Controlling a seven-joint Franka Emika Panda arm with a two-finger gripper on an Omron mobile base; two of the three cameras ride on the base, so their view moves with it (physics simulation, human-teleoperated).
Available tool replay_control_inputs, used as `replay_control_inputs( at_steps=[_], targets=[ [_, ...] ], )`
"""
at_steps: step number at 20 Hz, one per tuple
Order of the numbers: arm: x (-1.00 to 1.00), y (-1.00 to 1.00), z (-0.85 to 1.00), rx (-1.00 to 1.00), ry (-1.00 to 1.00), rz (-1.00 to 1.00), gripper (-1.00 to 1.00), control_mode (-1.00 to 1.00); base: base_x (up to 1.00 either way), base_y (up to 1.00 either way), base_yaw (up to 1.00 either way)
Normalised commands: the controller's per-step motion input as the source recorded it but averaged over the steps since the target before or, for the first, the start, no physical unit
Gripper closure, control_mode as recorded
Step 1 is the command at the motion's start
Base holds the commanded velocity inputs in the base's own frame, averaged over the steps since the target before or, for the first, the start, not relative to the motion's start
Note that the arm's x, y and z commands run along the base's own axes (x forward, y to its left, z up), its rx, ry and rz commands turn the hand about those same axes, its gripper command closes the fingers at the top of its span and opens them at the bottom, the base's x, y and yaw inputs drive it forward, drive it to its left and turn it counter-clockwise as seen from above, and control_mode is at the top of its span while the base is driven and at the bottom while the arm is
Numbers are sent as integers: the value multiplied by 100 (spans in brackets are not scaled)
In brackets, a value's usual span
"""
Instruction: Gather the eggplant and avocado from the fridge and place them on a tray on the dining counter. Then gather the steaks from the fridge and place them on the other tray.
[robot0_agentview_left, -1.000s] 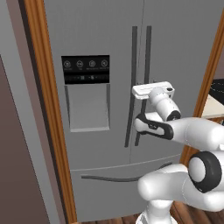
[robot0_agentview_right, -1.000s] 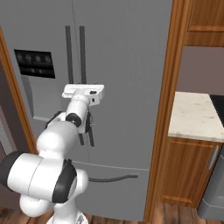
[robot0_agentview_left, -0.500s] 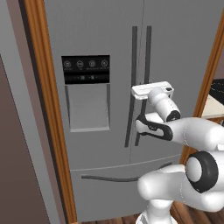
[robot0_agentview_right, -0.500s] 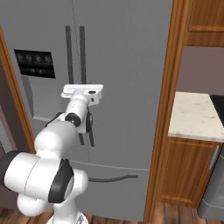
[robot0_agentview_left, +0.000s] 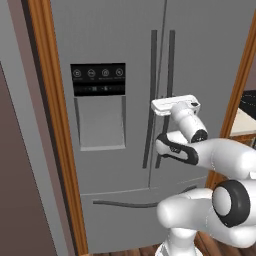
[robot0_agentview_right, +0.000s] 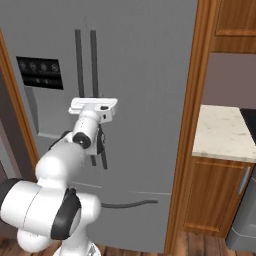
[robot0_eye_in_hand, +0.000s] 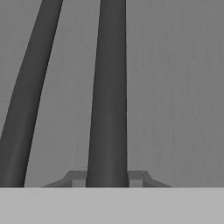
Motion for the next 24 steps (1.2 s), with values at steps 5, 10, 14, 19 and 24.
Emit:
replay_control_inputs(
  at_steps=[5,10,14,19,24],
  targets=[
    [-73,-46,1,0,4,-2,100,-100,0,0,0],
    [-75,-56,3,0,5,-4,100,-100,0,0,0],
    [-83,-67,1,0,7,-5,100,-100,0,0,0],
    [-81,-67,2,0,9,-6,100,-100,0,0,0],
    [-78,-68,2,0,10,-6,100,-100,0,0,0]
  ],
)
